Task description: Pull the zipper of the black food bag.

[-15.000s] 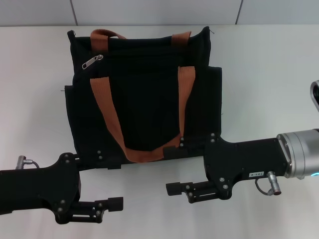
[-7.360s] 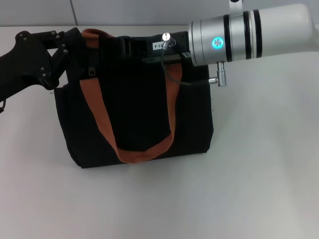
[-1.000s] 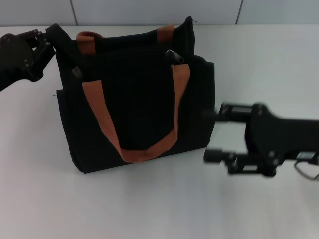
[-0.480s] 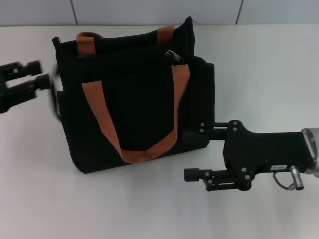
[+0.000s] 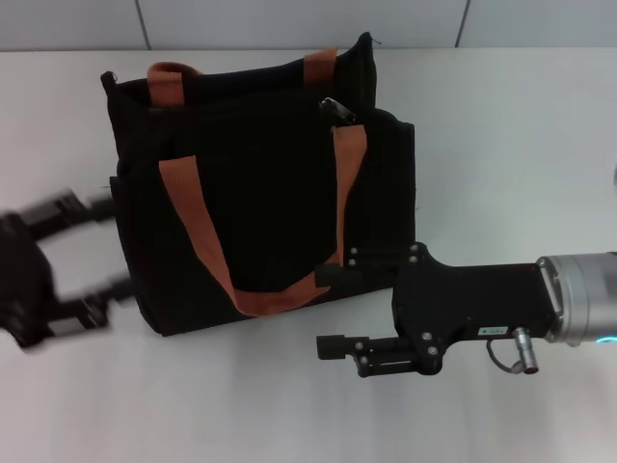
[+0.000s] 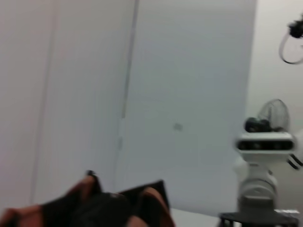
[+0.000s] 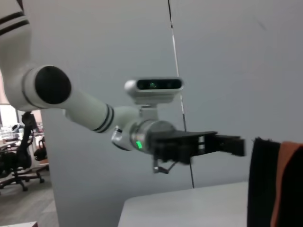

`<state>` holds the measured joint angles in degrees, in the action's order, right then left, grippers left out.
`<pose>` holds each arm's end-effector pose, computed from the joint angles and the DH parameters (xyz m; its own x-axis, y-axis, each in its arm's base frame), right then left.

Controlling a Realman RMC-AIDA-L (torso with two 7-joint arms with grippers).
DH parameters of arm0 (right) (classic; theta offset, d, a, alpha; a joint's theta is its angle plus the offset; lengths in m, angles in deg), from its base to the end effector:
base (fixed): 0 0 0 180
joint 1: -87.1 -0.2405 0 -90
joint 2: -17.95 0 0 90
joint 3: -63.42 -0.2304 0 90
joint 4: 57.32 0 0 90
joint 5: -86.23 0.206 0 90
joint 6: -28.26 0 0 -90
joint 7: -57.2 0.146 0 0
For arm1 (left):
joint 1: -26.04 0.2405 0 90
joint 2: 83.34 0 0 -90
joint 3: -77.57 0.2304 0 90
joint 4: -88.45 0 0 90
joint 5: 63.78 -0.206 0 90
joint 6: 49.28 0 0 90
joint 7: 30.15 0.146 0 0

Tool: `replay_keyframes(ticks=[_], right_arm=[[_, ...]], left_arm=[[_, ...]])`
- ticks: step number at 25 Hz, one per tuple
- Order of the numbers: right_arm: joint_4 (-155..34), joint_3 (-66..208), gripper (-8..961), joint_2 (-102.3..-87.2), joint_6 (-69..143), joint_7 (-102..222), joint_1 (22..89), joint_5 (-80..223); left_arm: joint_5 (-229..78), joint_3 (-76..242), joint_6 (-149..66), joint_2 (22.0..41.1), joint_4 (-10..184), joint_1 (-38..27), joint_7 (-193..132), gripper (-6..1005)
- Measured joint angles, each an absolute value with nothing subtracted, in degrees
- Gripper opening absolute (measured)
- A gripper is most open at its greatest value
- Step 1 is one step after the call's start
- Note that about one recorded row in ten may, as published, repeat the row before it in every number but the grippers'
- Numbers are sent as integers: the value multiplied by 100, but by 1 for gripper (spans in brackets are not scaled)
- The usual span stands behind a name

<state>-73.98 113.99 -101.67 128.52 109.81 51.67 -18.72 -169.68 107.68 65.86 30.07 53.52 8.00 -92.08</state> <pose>0.1955 0.2625 -0.0482 0.7487 -0.1057 -0.6544 -0.0753 -0.9944 0.0744 -0.2730 0.2324 0.0772 0.6935 0.0812 0.7158 0.3004 -0.9357 -0.1849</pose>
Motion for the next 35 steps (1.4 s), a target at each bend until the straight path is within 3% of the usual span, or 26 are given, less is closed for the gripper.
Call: replay_keyframes(ticks=[5, 35], right_arm=[[-7082, 11427, 693, -10177, 12541, 10810, 5155, -1868], [-6496, 11774, 694, -10194, 12144, 9636, 5300, -1793]], left_arm=[[-17329, 11649, 6439, 3238, 5744, 943, -8358, 817], [-17856, 11683, 6025, 3232, 6165, 864, -8140, 813]])
